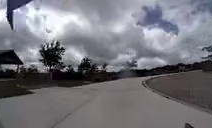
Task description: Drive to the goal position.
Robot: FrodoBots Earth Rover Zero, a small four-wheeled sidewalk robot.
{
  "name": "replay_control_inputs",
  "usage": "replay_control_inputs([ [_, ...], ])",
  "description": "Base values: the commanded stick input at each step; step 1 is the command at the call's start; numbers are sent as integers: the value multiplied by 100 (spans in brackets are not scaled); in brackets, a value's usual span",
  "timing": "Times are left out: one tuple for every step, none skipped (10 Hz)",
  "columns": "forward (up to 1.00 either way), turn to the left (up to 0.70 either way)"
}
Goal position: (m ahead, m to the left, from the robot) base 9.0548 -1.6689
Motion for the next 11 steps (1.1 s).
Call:
replay_control_inputs([
  [58,-14],
  [59,-14],
  [62,-13],
  [61,-14],
  [58,-14],
  [60,-12],
  [58,-11],
  [57,-8],
  [58,-1],
  [61,1],
  [58,1],
])
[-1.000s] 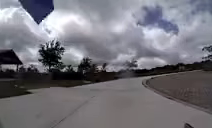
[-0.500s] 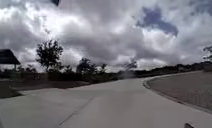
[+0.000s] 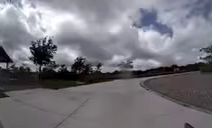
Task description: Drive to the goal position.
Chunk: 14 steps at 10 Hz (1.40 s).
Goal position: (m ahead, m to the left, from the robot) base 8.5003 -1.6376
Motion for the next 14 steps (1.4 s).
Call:
replay_control_inputs([
  [58,1],
  [58,1],
  [58,1],
  [58,1],
  [59,1],
  [58,1],
  [58,1],
  [58,1],
  [58,1],
  [61,1],
  [58,1],
  [58,1],
  [58,1],
  [58,1],
])
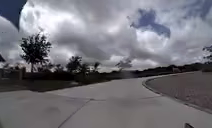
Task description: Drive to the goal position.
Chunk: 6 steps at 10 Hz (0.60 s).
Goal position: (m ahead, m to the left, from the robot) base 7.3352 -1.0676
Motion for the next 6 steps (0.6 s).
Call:
replay_control_inputs([
  [58,1],
  [59,1],
  [59,1],
  [59,1],
  [59,1],
  [59,1],
])
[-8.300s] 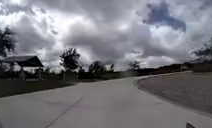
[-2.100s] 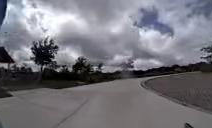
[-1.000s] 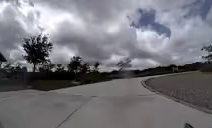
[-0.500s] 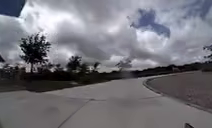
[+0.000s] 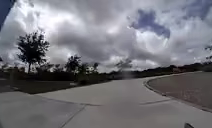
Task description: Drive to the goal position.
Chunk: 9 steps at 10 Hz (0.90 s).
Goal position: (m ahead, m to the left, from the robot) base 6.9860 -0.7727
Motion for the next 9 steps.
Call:
replay_control_inputs([
  [59,1],
  [59,1],
  [59,1],
  [59,1],
  [59,1],
  [59,1],
  [59,1],
  [59,1],
  [59,1],
])
